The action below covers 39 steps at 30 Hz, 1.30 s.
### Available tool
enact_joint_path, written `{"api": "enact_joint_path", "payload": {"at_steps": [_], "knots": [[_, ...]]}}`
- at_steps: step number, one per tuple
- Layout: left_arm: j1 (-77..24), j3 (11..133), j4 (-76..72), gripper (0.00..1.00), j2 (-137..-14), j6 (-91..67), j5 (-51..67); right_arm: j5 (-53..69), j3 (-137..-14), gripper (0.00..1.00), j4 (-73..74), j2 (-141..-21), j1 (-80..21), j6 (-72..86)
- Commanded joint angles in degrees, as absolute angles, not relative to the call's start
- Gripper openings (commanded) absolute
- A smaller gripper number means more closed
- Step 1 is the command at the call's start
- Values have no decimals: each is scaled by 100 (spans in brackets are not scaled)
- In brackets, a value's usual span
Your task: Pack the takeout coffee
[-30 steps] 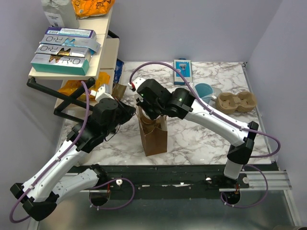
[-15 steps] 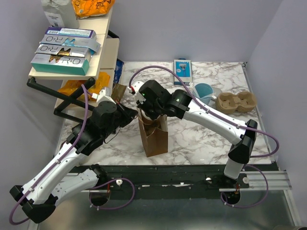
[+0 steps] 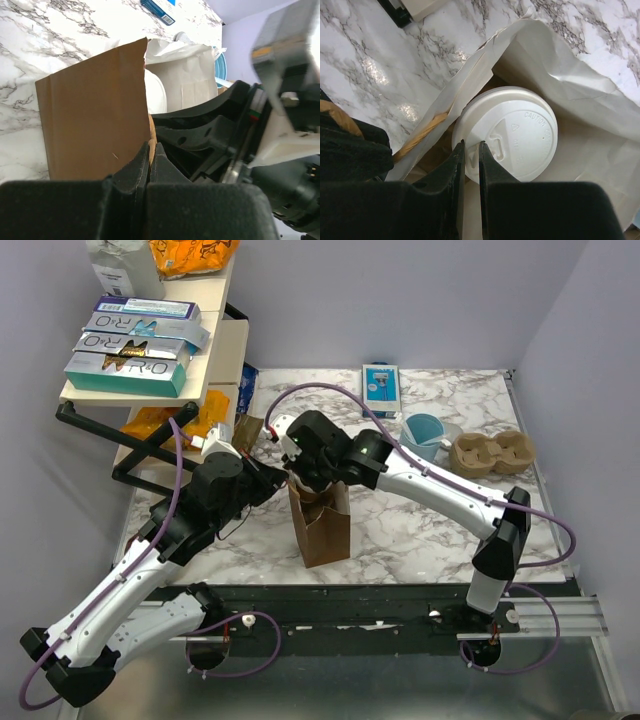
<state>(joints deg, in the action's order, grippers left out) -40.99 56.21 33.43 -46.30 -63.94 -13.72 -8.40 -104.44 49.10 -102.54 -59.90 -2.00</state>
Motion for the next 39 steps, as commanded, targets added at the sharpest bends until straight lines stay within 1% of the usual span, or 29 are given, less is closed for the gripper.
{"api": "enact_joint_path", "payload": {"at_steps": [1,10,20,29,34,39], "knots": [[-4096,5581,3445,0,-4658,-6407,-1274,-668,-10275,1,4781,-10459,-5977,-158],[-4096,5528,3472,0,-4632,-6425,-1371,-501,-9932,1,4509,-10459,-5819,-9],[-4096,5511,3437,0,-4658,-6381,-1301,-211,-9853,1,4447,-10591,-5748,114],[-4096,5520,3410,0,-4702,-6320,-1274,-141,-9905,1,4623,-10767,-5757,62],[-4096,5537,3445,0,-4746,-6293,-1292,-307,-10107,1,5080,-10960,-5757,-53],[-4096,5520,3445,0,-4755,-6276,-1318,-325,-9984,1,5045,-10837,-5748,-18]]}}
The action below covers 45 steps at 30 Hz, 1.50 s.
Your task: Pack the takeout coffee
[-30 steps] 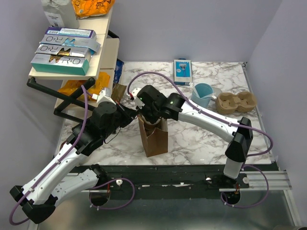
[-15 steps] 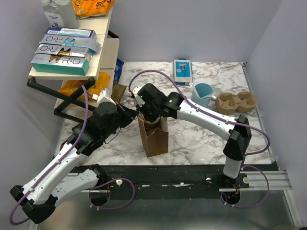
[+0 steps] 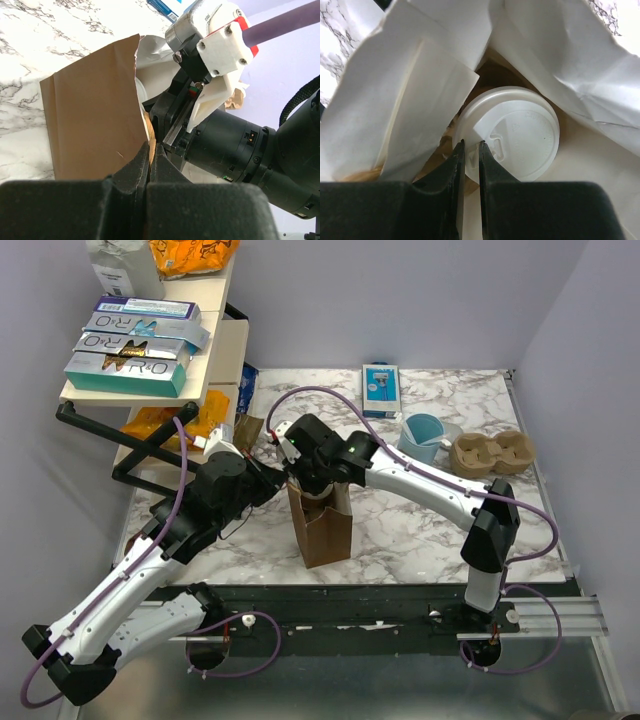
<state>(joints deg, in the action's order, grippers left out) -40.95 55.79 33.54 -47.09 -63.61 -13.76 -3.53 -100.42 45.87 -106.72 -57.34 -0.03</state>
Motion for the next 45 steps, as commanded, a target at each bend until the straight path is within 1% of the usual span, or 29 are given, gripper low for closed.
{"api": "enact_joint_path", "payload": {"at_steps": [1,6,17,26,29,32,36,39,41,42,43,45], "knots": [[-4096,5537,3454,0,-4755,-6275,-1336,-282,-10002,1,5088,-10854,-5748,-9],[-4096,5546,3507,0,-4755,-6249,-1389,-290,-10151,1,5510,-10986,-5748,167],[-4096,5572,3498,0,-4843,-6144,-1336,-158,-10239,1,5607,-11232,-5757,62],[-4113,5572,3437,0,-4887,-6100,-1301,-290,-10274,1,5634,-11285,-5757,70],[-4122,5581,3445,0,-4887,-6100,-1301,-316,-10309,3,5625,-11303,-5757,62],[-4122,5581,3437,0,-4896,-6091,-1309,-343,-10345,8,5651,-11312,-5757,70],[-4131,5581,3428,0,-4904,-6108,-1301,-343,-10362,16,5651,-11303,-5748,88],[-4131,5581,3445,0,-4913,-6100,-1301,-352,-10371,19,5651,-11285,-5757,105],[-4131,5590,3445,0,-4904,-6108,-1301,-360,-10371,24,5643,-11285,-5757,123],[-4131,5590,3445,0,-4904,-6108,-1301,-369,-10371,29,5643,-11276,-5757,132],[-4140,5590,3463,0,-4904,-6108,-1301,-360,-10354,32,5634,-11268,-5748,141],[-4140,5590,3480,0,-4904,-6117,-1318,-369,-10362,33,5634,-11268,-5757,149]]}}
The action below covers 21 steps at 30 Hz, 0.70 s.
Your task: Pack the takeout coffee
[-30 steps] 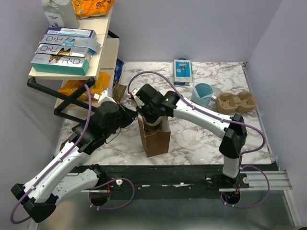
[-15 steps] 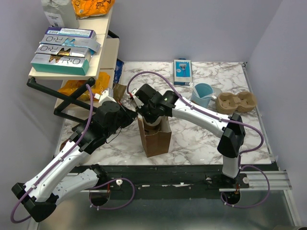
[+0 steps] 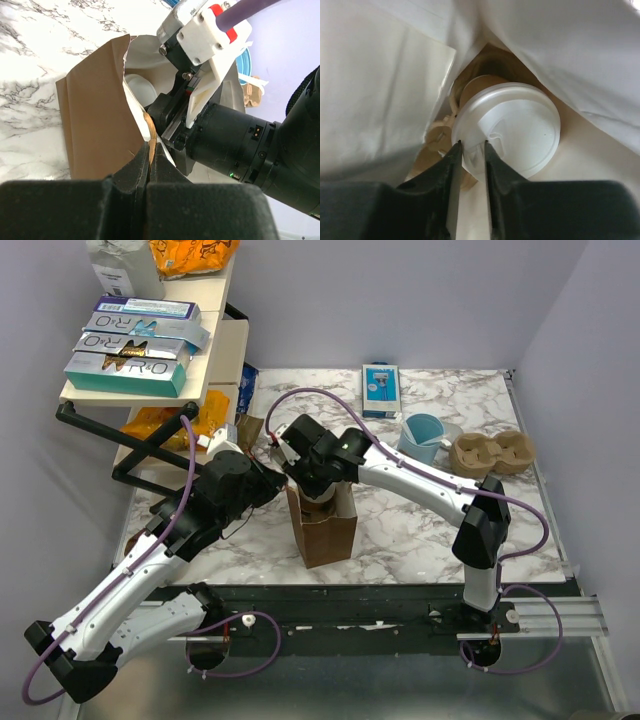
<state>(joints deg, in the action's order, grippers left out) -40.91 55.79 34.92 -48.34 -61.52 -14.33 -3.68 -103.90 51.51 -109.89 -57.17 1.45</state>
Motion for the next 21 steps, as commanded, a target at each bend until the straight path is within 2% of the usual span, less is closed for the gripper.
{"api": "enact_joint_path", "payload": {"at_steps": [1,9,21], "knots": [[-4140,5581,3489,0,-4896,-6117,-1327,-369,-10354,34,5625,-11259,-5748,158],[-4148,5607,3507,0,-4948,-6117,-1318,-387,-10371,47,5590,-11206,-5757,220],[-4157,5616,3533,0,-4957,-6152,-1371,-501,-10503,52,5292,-10855,-5748,387]]}}
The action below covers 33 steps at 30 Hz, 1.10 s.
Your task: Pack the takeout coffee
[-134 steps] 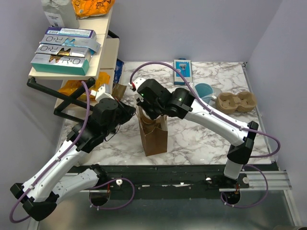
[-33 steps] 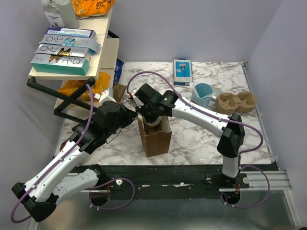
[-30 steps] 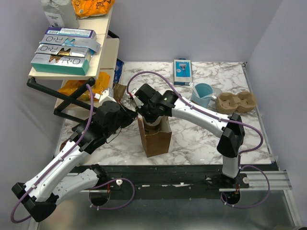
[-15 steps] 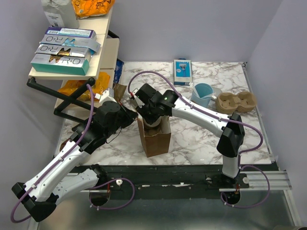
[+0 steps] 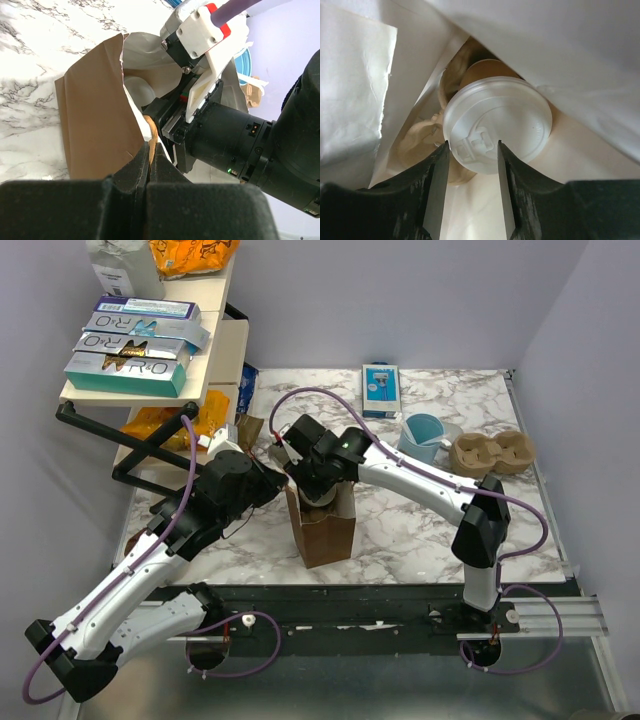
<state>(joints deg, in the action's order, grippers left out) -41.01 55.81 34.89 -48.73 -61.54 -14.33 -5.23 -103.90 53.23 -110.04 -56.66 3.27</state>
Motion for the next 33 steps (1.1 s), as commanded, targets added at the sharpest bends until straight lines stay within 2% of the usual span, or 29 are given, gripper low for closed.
{"api": "enact_joint_path", "payload": {"at_steps": [1,24,29,33], "knots": [[-4157,5625,3533,0,-4957,-6161,-1380,-501,-10503,53,5265,-10776,-5748,387],[-4157,5766,3577,0,-5115,-6232,-1477,-439,-11108,63,4474,-9677,-5748,220],[-4157,5845,3630,14,-5115,-6223,-1538,-737,-11609,67,4430,-9493,-5757,80],[-4157,5950,3656,27,-5089,-6170,-1573,-1457,-11637,80,4193,-9203,-5635,-149]]}}
